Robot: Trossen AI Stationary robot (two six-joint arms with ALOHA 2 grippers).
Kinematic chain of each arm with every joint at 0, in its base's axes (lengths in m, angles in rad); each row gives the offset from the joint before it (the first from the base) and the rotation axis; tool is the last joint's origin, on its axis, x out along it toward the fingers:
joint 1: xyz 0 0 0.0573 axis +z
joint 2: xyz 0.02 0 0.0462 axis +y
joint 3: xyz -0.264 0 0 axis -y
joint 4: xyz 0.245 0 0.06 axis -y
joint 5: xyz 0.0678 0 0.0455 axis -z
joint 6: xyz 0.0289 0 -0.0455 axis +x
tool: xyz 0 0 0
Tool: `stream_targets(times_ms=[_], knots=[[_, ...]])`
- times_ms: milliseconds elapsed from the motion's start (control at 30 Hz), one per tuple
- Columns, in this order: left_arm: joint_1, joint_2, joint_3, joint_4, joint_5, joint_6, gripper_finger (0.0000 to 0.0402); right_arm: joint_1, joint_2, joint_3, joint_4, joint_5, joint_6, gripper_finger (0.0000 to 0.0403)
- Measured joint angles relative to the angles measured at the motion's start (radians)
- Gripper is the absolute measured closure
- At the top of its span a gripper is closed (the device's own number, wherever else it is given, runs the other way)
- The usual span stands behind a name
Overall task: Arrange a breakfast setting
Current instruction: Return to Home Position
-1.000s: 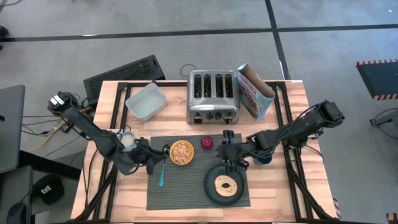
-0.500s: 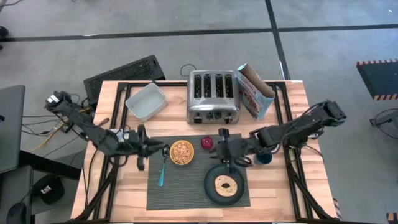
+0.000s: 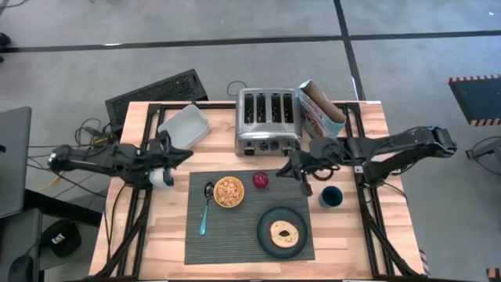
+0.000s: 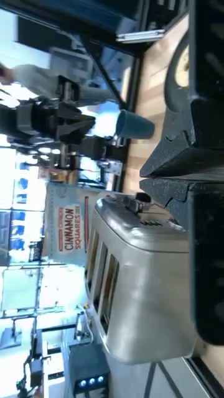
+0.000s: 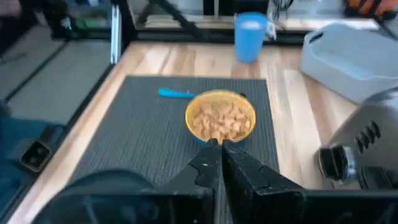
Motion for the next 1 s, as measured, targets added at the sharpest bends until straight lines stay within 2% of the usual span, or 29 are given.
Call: stream_targets(times_ms=[167,267,533,800,1000], knots=[[0.026,-0.144,-0.105,0.0,0.052,-0.024,0.0401,-0.012,-0.101,-0.143,0.122,-0.025,0.044,0.0373],[0.026,-0.189,-0.167,0.024,0.067,-0.033,0.0401,-0.006,-0.156,-0.225,0.192,-0.022,0.074,0.0382],[0.026,-0.283,-0.196,-0.013,0.106,0.003,0.0401,-0.006,-0.304,-0.414,0.351,-0.022,0.146,0.0359],[0.026,-0.279,-0.197,-0.053,0.083,0.01,0.0401,-0.062,-0.486,-0.576,0.444,-0.022,0.149,0.0384],[0.026,-0.279,-0.197,-0.057,0.078,0.018,0.0401,-0.134,-0.638,-0.676,0.441,-0.023,0.191,0.0367]])
